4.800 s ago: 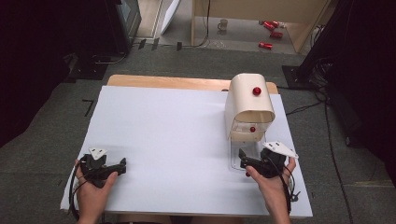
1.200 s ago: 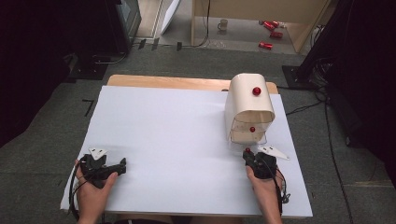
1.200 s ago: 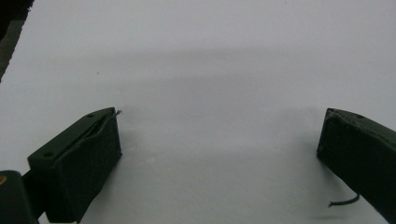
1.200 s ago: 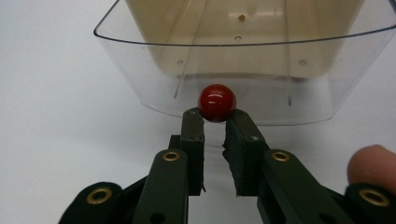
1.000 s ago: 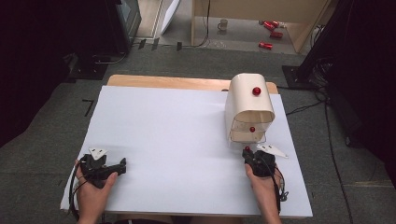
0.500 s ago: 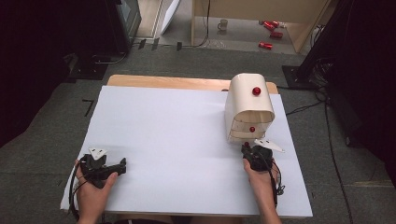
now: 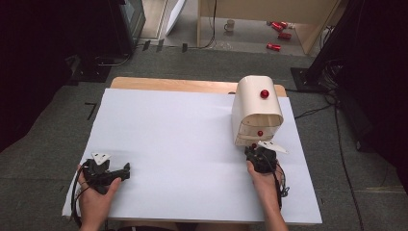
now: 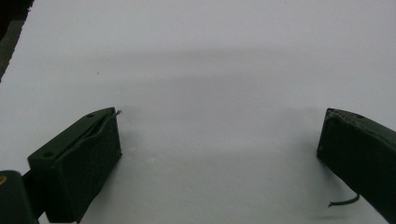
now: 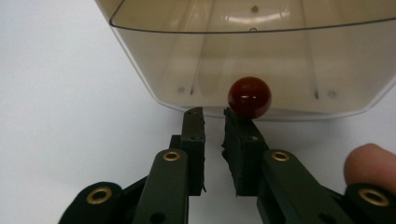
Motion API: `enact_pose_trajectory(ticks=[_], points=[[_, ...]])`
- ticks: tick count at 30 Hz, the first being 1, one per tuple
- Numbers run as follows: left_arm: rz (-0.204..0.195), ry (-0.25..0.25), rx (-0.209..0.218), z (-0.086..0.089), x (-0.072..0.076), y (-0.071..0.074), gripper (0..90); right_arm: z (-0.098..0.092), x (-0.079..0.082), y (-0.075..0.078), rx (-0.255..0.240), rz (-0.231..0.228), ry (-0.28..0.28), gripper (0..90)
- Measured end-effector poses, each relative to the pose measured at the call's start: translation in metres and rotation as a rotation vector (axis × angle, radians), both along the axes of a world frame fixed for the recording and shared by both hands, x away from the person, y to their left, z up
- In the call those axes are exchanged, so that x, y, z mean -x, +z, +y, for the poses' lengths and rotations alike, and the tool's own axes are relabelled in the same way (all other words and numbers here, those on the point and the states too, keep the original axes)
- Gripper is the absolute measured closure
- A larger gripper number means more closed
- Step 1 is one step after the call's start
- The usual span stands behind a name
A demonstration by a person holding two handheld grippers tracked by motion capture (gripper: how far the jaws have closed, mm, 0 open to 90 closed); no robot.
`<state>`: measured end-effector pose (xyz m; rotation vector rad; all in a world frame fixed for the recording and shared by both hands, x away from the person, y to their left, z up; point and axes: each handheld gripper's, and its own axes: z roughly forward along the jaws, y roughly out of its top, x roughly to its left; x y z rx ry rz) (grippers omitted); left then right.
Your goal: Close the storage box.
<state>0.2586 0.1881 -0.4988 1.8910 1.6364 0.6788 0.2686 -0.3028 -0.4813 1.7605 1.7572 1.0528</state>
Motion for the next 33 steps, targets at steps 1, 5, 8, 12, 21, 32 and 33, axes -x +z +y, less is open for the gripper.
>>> enact_pose_trajectory(ticks=[1, 5, 8, 12, 21, 32, 33], points=[[0.0, 0.0, 0.0, 0.0, 0.0, 0.0, 0.0, -0.001, 0.0, 0.0, -0.004, -0.005, -0.002, 76.6], [0.0, 0.0, 0.0, 0.0, 0.0, 0.0, 0.0, -0.008, 0.003, 0.0, -0.023, -0.002, 0.006, 58.5], [-0.001, 0.0, 0.0, 0.0, 0.0, 0.0, 0.0, -0.012, 0.01, 0.001, 0.02, -0.01, 0.013, 34.9], [-0.001, 0.001, 0.001, 0.0, 0.0, 0.0, 0.0, -0.021, 0.02, -0.001, 0.041, 0.019, 0.036, 9.2], [-0.001, 0.0, 0.0, 0.0, 0.0, 0.0, 0.0, -0.048, 0.044, -0.004, 0.037, 0.032, 0.025, 0.0], [-0.001, 0.001, 0.001, 0.0, 0.0, 0.0, 0.0, -0.079, 0.069, -0.016, 0.079, 0.087, -0.008, 0.0], [-0.001, 0.001, 0.001, 0.0, 0.0, 0.0, 0.0, -0.081, 0.071, -0.017, 0.09, 0.088, -0.01, 0.0]])
